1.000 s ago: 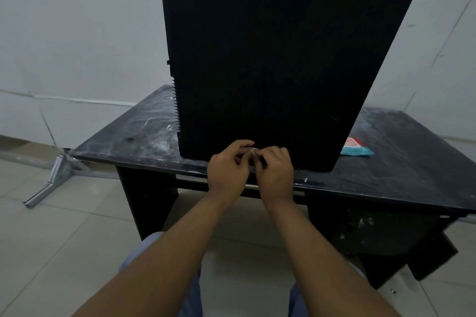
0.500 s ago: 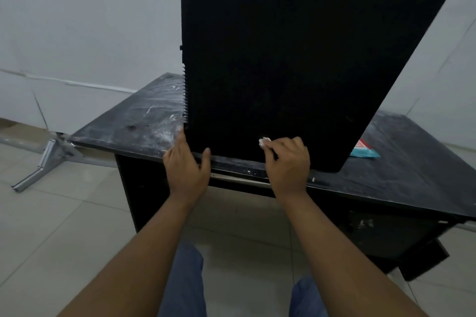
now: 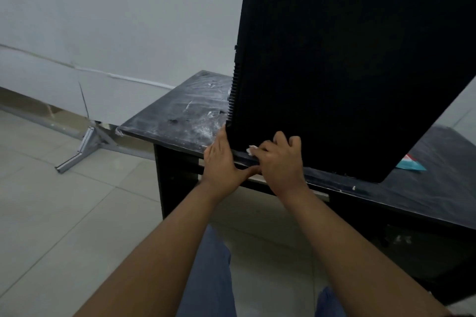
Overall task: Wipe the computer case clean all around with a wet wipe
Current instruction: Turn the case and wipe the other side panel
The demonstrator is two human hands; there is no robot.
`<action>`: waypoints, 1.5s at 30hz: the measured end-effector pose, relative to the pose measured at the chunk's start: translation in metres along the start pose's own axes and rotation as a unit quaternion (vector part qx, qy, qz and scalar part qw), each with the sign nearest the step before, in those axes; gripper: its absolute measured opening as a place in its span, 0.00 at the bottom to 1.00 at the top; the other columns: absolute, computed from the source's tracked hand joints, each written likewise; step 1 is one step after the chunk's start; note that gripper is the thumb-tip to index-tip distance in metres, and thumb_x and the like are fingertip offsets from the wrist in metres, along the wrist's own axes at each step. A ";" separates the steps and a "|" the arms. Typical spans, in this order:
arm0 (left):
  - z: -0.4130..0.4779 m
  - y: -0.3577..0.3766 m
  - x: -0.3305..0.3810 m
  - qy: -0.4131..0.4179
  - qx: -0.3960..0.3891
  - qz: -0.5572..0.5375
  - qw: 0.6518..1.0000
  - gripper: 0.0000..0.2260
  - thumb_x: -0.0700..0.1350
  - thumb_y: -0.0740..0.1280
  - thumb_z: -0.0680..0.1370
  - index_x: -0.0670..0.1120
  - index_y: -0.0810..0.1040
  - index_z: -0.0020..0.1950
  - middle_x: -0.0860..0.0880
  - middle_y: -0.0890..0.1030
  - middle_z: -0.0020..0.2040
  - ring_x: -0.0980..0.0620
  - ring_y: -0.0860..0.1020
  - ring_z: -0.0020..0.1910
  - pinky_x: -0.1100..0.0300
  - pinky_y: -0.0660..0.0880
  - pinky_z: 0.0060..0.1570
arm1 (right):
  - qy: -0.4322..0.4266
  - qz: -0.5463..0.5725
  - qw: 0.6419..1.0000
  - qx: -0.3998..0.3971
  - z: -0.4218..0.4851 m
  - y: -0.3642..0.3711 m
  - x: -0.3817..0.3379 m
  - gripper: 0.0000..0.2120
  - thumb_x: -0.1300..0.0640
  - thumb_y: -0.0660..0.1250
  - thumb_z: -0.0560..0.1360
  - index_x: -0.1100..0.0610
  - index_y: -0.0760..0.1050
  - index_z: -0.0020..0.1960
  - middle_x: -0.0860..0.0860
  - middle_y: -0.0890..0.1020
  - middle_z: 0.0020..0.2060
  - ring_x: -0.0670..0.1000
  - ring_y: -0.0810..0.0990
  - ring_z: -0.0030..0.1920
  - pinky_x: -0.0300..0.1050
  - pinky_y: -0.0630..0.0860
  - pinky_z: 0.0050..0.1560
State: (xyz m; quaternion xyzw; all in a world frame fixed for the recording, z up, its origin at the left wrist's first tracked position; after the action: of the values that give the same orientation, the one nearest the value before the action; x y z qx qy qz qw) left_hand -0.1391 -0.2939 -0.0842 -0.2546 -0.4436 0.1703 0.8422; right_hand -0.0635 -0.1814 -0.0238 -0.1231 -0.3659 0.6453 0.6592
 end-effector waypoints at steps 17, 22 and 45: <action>0.005 -0.004 -0.003 -0.040 -0.033 -0.069 0.996 0.54 0.61 0.73 0.68 0.50 0.46 0.86 0.51 0.72 0.76 0.47 0.72 0.75 0.44 0.59 0.78 | -0.074 -0.019 0.993 -0.088 0.058 0.013 -0.056 0.04 0.58 0.76 0.72 0.50 0.85 0.39 0.45 0.79 0.32 0.54 0.75 0.49 0.57 0.69 0.53; 0.005 -0.007 -0.003 -0.046 -0.023 -0.070 0.996 0.61 0.64 0.82 0.63 0.49 0.49 0.85 0.52 0.71 0.76 0.50 0.70 0.76 0.46 0.58 0.79 | -0.077 -0.018 0.993 -0.092 0.033 0.005 -0.032 0.01 0.54 0.77 0.72 0.49 0.86 0.43 0.48 0.81 0.36 0.57 0.76 0.51 0.59 0.68 0.53; 0.004 -0.008 0.002 -0.073 -0.024 -0.033 0.996 0.61 0.61 0.86 0.63 0.51 0.51 0.85 0.50 0.68 0.78 0.44 0.68 0.77 0.41 0.60 0.80 | -0.002 -0.037 0.995 -0.088 -0.003 -0.011 0.018 0.04 0.57 0.76 0.75 0.50 0.88 0.48 0.47 0.82 0.40 0.56 0.75 0.52 0.58 0.68 0.54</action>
State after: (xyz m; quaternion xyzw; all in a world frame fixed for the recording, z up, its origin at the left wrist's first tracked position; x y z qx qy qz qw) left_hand -0.1409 -0.2982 -0.0762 -0.2465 -0.5163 0.1498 0.8063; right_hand -0.0551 -0.1650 -0.0136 -0.1663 -0.4267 0.5859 0.6685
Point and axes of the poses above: each hand's wrist, its own z-axis towards the middle knuckle, its own y-axis out of the palm, x = y × z, the point moved 10 cm from there along z, towards the middle knuckle
